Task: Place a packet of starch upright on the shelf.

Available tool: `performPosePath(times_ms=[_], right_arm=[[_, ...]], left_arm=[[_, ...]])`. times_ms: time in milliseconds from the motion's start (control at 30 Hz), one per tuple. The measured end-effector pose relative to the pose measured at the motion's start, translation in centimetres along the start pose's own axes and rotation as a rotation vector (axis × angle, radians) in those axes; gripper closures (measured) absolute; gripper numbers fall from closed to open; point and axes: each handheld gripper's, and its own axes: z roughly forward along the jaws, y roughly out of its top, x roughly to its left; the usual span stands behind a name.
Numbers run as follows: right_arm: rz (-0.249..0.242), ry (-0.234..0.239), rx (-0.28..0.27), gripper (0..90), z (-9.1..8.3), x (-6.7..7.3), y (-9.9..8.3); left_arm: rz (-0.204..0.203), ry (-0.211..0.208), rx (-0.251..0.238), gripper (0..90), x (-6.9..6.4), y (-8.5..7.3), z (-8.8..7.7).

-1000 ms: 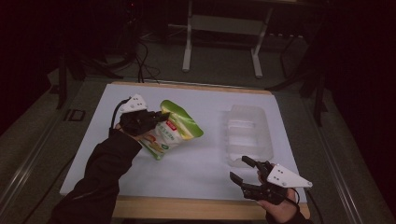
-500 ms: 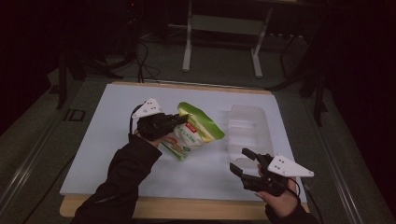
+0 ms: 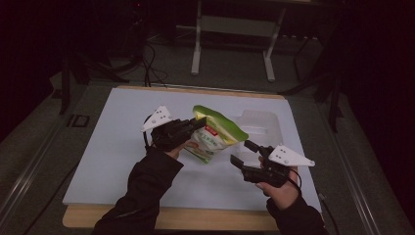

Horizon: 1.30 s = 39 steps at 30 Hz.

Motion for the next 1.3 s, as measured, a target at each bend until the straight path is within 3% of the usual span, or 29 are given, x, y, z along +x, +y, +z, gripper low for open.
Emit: performPosePath(times_ms=[133,333,500,600,633,667,867,967,1100,1300], right_arm=[[-0.029,-0.005,0.008,30.4,1.6,0.1,0.2],[-0.026,0.01,0.013,34.5,2.5,0.0,0.3],[-0.039,0.025,0.026,39.7,3.3,-0.1,0.5],[-0.024,0.048,0.034,48.8,3.5,-0.3,0.6],[-0.016,0.059,0.042,59.1,3.5,-0.4,0.6],[-0.008,0.106,0.068,65.7,3.5,-0.6,0.7],[-0.056,0.145,0.126,81.8,3.3,-0.8,0.9],[-0.058,0.157,0.163,82.6,3.1,-0.8,1.2],[-0.023,0.164,0.161,82.9,2.9,-1.0,1.6],[-0.066,0.174,0.168,83.1,2.3,-1.4,3.2]], left_arm=[[-0.033,-0.02,-0.002,86.3,0.1,-0.6,0.2],[-0.052,-0.041,0.001,86.3,-0.3,-1.0,0.4],[-0.082,-0.094,-0.006,86.3,-0.7,-1.1,0.7],[-0.079,-0.111,0.001,86.3,-0.9,-1.2,0.9],[-0.074,-0.108,0.005,86.3,-1.1,-1.2,1.0],[-0.079,-0.115,0.002,86.3,-1.1,-1.3,1.1],[-0.09,-0.144,0.03,86.1,-0.8,-1.6,1.3],[-0.098,-0.165,0.033,85.9,-0.7,-1.8,1.3],[-0.087,-0.177,0.025,85.7,-0.7,-1.5,1.2],[-0.071,-0.207,0.015,85.6,-0.9,-0.7,0.9]])
